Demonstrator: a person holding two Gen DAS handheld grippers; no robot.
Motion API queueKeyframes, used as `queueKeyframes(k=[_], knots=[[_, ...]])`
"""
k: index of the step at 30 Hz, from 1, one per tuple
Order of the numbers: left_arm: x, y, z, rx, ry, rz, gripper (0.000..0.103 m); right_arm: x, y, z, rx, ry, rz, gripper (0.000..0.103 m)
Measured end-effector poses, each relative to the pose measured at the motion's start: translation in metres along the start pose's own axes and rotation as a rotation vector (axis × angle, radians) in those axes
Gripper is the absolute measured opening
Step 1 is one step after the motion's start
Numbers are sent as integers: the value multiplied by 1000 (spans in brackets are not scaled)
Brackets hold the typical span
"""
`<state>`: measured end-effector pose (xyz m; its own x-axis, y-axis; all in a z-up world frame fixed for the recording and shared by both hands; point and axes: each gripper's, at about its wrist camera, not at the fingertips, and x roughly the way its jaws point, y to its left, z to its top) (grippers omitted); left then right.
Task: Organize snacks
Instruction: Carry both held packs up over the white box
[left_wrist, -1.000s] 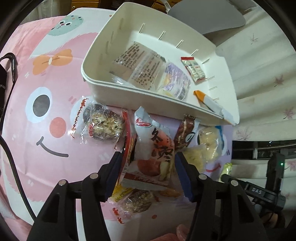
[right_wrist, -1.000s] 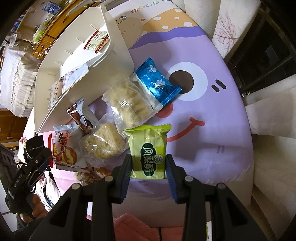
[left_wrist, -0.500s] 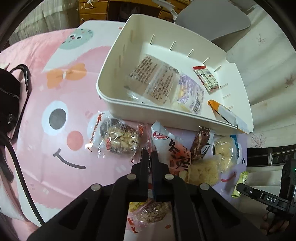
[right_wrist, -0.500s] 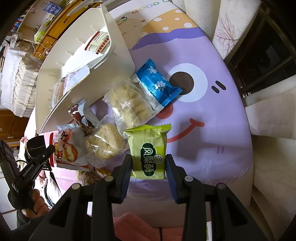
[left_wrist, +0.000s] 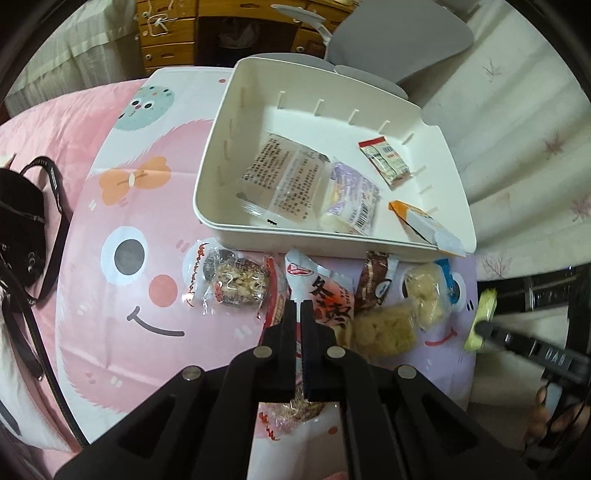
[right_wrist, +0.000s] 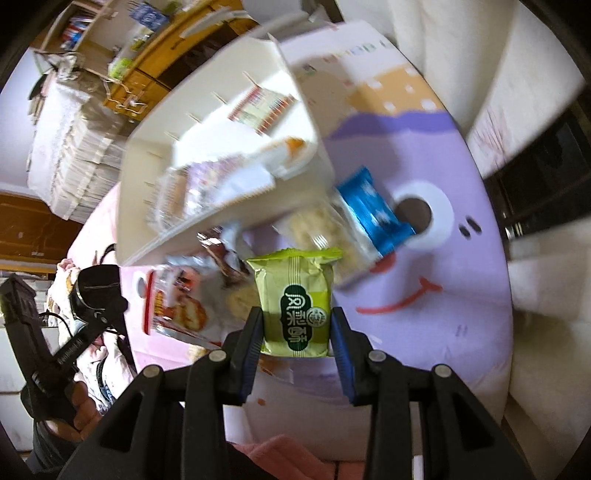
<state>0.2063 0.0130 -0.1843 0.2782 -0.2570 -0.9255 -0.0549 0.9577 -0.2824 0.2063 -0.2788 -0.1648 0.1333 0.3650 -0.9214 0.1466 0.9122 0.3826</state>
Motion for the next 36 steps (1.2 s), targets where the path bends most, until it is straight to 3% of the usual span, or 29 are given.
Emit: queueKeyframes(k=[6, 8, 12, 17, 25, 29, 36], knots=[[14, -18, -1, 57, 60, 0, 9, -16, 23, 18, -79, -78, 40, 36], [24, -25, -1, 78, 85, 29, 24, -21, 30, 23, -107, -96, 42, 36], [50, -40, -1, 146, 166, 100, 33, -26, 39, 31, -163, -127, 30, 36], [76, -54, -1, 194, 226, 159, 61, -26, 43, 43, -187, -146, 23, 36], [103, -65, 0, 284, 250, 269, 66, -23, 45, 55, -196, -155, 27, 36], [117, -59, -2, 243, 329, 300, 56, -25, 43, 60, -191, -159, 36, 36], [116, -67, -2, 257, 365, 318, 42, -26, 42, 64, -189, -169, 34, 36]])
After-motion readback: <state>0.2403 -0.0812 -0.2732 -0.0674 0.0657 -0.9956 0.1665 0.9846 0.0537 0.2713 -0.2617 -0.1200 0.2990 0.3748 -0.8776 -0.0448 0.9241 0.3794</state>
